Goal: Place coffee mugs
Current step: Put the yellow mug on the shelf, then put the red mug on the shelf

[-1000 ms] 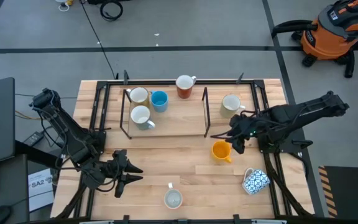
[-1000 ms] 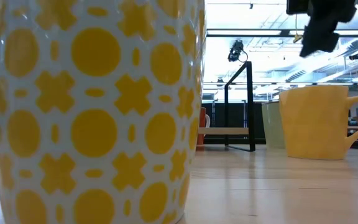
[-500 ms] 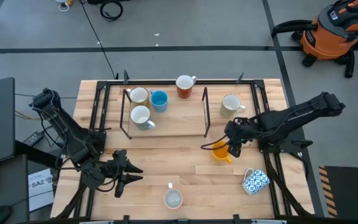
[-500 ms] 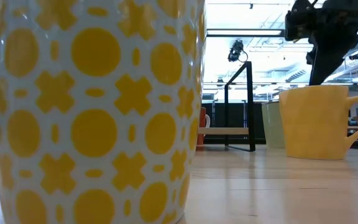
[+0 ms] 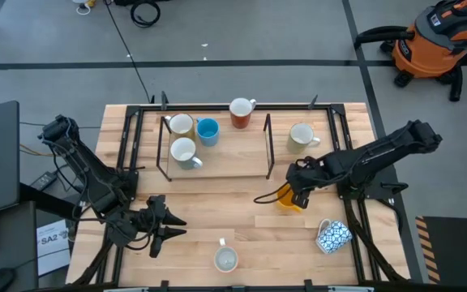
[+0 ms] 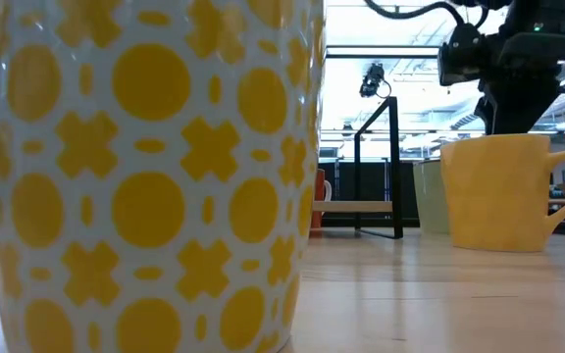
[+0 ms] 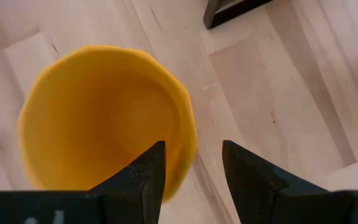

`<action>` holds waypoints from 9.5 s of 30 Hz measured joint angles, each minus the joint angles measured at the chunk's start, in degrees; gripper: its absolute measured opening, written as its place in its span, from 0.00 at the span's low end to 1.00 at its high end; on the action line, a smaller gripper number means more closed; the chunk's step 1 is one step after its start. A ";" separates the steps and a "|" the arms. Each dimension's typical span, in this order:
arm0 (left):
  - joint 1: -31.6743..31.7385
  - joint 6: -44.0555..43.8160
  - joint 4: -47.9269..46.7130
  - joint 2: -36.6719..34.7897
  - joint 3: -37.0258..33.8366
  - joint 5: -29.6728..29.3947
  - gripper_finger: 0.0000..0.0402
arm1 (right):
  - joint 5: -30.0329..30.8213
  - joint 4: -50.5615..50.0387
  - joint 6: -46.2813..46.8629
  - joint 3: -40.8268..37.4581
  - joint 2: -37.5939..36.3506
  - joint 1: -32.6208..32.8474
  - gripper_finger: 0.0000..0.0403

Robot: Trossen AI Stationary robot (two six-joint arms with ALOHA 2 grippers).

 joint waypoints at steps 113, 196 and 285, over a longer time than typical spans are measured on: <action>7.70 9.33 1.60 3.34 0.00 -1.90 0.32 | -4.94 4.13 -7.35 62.62 51.31 -24.83 0.14; 7.72 8.83 1.57 3.37 0.00 -1.92 0.32 | -5.95 5.42 -48.75 53.68 39.79 -42.61 0.33; 7.72 8.37 1.60 3.37 0.00 -1.92 0.32 | -14.72 8.15 -51.02 60.83 39.90 -39.92 0.08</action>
